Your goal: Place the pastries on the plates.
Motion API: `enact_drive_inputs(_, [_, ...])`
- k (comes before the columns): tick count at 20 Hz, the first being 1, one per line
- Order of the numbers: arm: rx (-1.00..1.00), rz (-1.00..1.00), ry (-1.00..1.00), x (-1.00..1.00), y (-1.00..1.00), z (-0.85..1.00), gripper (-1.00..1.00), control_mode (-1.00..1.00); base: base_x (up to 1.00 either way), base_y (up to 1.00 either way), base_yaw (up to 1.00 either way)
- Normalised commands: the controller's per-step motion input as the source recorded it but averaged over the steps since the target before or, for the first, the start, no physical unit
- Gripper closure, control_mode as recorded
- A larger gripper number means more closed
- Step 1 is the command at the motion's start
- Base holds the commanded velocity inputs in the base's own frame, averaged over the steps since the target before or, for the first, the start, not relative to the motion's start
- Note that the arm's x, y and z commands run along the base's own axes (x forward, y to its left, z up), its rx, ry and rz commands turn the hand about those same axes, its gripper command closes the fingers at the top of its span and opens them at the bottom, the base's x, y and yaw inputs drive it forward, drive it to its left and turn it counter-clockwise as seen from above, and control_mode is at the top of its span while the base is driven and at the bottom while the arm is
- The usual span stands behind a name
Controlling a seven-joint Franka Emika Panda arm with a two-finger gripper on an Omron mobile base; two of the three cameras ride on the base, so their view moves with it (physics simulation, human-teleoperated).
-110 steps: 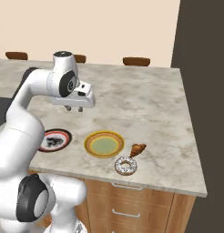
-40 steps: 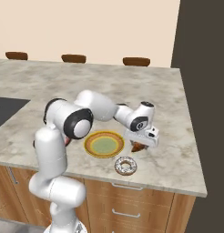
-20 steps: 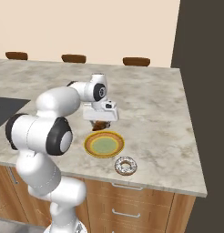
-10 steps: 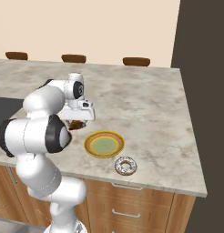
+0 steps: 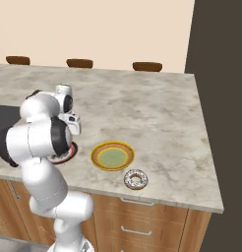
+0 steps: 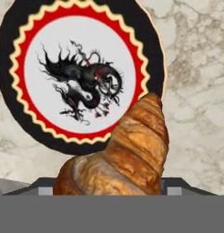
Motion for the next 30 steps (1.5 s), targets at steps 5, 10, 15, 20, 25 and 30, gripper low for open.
enact_drive_inputs(5, [-0.11, -0.01, 0.00, 0.26, 0.38, -0.36, 1.00, -1.00, 0.00, 0.00, 0.00])
enact_drive_inputs(10, [0.01, 0.00, 0.00, -0.01, 0.33, -0.44, 1.00, -1.00, 0.00, 0.00, 0.00])
enact_drive_inputs(15, [0.05, 0.00, -0.07, 0.04, 0.12, -0.72, 1.00, -1.00, 0.00, 0.00, 0.00])
enact_drive_inputs(20, [0.02, 0.01, -0.43, 0.05, 0.00, -0.49, 1.00, -1.00, 0.00, 0.00, 0.00])
enact_drive_inputs(25, [0.16, 0.00, 0.00, -0.01, 0.02, -0.53, -1.00, -1.00, 0.00, 0.00, 0.00])
enact_drive_inputs(30, [0.05, 0.00, -0.14, -0.08, 0.00, 0.23, -1.00, -1.00, 0.00, 0.00, 0.00])
